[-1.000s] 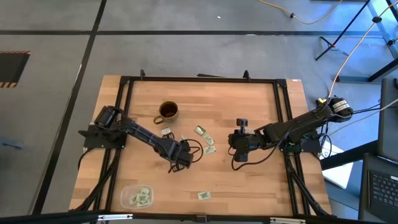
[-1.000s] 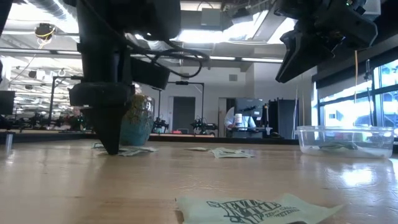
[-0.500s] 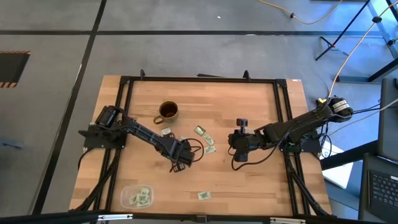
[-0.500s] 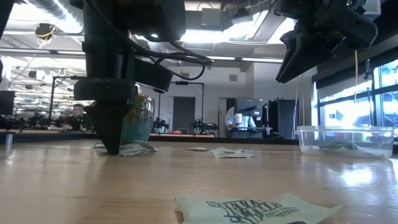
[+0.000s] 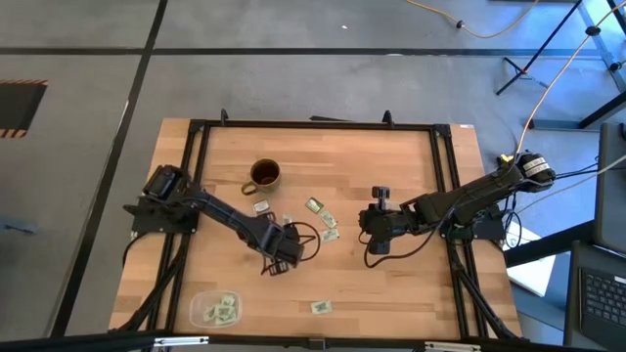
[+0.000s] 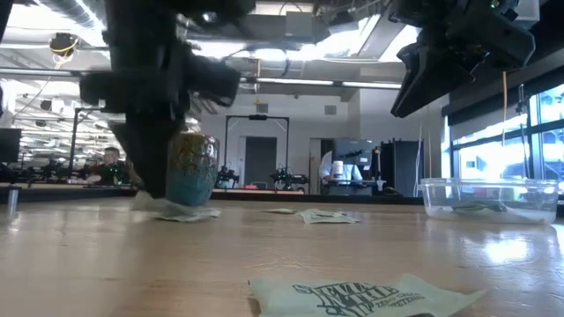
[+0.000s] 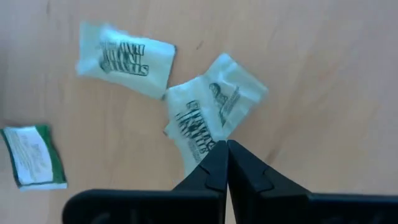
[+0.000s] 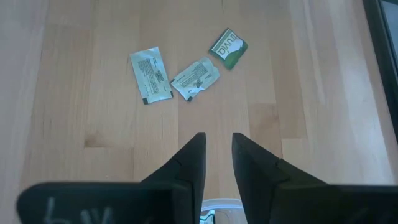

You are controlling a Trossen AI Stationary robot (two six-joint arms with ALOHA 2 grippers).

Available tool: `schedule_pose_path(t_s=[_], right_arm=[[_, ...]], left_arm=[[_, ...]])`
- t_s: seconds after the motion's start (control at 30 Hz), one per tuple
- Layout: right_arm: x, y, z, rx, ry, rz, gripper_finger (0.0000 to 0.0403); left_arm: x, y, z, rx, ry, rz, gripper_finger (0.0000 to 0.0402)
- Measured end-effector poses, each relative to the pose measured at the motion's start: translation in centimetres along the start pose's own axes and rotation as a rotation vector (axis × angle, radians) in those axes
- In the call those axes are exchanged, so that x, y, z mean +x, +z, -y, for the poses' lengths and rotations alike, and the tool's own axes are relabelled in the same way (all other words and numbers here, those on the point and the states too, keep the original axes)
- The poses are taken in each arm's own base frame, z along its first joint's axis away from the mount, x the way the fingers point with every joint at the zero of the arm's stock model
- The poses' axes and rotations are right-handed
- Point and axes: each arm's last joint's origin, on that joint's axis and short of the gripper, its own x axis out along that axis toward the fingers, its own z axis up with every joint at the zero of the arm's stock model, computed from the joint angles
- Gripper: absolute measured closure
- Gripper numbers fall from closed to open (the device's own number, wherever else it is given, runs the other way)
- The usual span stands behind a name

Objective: Pick and place Stevia / Truvia into bins
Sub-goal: Put the stevia packet into the bottom transparent container

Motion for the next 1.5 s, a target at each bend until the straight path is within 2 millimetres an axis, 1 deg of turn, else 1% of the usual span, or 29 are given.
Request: schedule_pose_path(t_s=[0.27,0.43,0.6,0.7,0.87,1.03,1.17,1.37,1.5], right_arm=[[0.0,0.0,0.0,0.0,0.0,0.0,0.0321],[0.0,0.0,0.0,0.0,0.0,0.0,0.0321],[0.0,0.0,0.0,0.0,0.0,0.001,0.0321],[0.0,0.0,0.0,0.001,0.0,0.002,0.0321],[0.0,0.0,0.0,0.001,0.0,0.002,0.0321],[0.0,0.0,0.0,0.001,0.0,0.002,0.0321],[0.0,0.0,0.0,0.001,0.0,0.002,0.0321],[0.0,0.0,0.0,0.001,0.0,0.002,0.0321],[0.0,0.0,0.0,0.001,0.0,0.002,0.0321]], left_arm=[[-1.9,-0.8,0.8,0.005,-0.006,0.065,0.04],[-3.2,-1.8,1.2,0.005,-0.006,0.088,0.04],[-3.5,-2.0,1.3,-0.033,0.019,0.124,0.0395],[-3.4,-1.8,1.1,-0.044,0.017,0.117,0.0379],[-2.5,-1.2,0.4,-0.127,-0.051,0.069,0.0335],[-1.6,-0.7,0.1,-0.144,-0.087,0.1,0.0306],[-1.4,-0.8,-0.1,-0.144,-0.077,0.091,0.0298],[-0.4,-1.6,-0.4,-0.136,-0.063,0.056,0.0297],[-0.4,-1.6,-0.3,-0.142,-0.076,0.065,0.0297]])
